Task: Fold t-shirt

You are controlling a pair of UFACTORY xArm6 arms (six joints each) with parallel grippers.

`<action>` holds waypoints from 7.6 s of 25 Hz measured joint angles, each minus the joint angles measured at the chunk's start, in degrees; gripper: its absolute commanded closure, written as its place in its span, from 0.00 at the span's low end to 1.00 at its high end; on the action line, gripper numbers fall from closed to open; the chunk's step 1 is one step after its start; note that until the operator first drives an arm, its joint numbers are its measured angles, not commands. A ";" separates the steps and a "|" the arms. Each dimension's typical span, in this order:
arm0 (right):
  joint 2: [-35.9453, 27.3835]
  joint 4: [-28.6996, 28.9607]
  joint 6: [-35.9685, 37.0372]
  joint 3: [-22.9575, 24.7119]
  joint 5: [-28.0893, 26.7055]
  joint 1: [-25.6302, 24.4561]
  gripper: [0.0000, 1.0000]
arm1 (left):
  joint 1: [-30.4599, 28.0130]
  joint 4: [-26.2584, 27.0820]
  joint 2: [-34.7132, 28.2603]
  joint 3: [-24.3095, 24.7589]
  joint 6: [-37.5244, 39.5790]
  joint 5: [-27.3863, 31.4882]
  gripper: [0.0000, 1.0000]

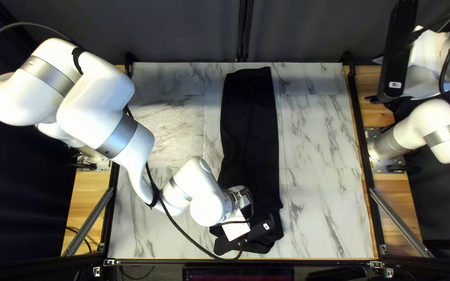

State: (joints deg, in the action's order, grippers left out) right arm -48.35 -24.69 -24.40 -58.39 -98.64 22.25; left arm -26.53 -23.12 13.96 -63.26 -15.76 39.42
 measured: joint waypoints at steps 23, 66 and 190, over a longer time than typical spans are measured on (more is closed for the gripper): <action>0.00 0.00 0.00 0.00 0.00 0.00 0.00 | -5.57 0.04 3.96 -2.30 0.21 7.52 1.00; 0.00 0.00 0.00 0.00 0.00 0.00 0.00 | -5.04 8.12 1.57 -0.41 -14.56 9.08 0.00; 0.00 0.00 0.00 0.00 0.00 0.00 0.00 | 3.62 -16.14 -1.57 3.66 53.83 11.85 0.25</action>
State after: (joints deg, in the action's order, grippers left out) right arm -48.35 -24.69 -24.40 -58.39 -98.64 22.25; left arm -22.92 -39.27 12.40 -59.59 38.07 51.28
